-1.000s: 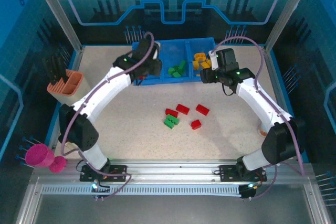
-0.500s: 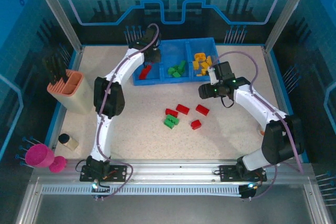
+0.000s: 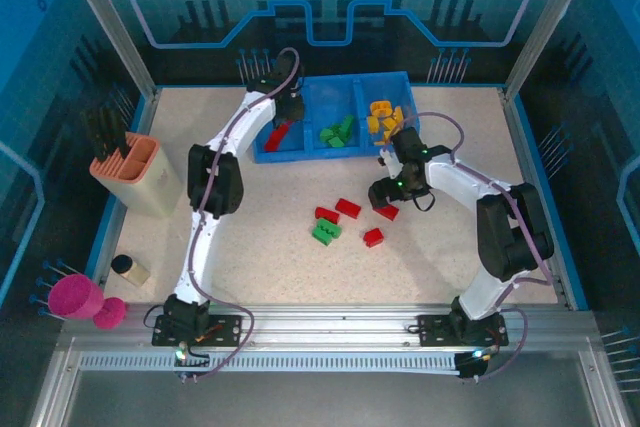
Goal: Sort the legos into containers by color
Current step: Place the lego in the container, then pick up the lego from the center of the table.
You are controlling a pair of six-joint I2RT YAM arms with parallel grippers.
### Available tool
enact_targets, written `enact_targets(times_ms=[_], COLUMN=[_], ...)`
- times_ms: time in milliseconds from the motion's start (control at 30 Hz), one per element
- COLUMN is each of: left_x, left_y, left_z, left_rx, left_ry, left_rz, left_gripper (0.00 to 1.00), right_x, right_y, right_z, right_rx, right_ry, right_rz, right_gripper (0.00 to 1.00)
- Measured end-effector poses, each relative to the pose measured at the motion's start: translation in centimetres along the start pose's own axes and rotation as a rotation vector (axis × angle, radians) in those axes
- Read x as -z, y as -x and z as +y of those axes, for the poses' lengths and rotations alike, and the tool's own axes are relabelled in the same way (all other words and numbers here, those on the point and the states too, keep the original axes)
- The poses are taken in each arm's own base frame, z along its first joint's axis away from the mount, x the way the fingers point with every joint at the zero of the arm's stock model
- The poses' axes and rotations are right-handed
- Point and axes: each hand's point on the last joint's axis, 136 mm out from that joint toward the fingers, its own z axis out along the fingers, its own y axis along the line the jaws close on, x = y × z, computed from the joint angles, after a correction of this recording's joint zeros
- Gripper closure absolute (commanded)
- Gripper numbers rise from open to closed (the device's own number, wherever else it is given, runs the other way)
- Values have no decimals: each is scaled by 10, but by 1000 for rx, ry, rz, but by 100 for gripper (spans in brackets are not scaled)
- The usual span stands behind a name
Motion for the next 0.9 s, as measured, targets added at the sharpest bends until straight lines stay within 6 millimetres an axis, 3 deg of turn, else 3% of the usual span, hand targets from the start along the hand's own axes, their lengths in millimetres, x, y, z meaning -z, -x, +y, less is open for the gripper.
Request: enact_targets(times_ms=[200,433,900], left_x=[-14,-10,-5], left_y=[-11,-6,-3], left_z=[1,4,4], left_rx=[17,45,49], left_ry=[7,12,3], left_rz=[37,27,20], left_gripper=[70,50,46], right_x=[0,-1,-27], right_y=[-3,-4,-15], right_z=[4,5,2], right_rx=[55,122,234], right_ry=[2,-12,-79], right_rz=[13,16,96], right_gripper=[10,12,33])
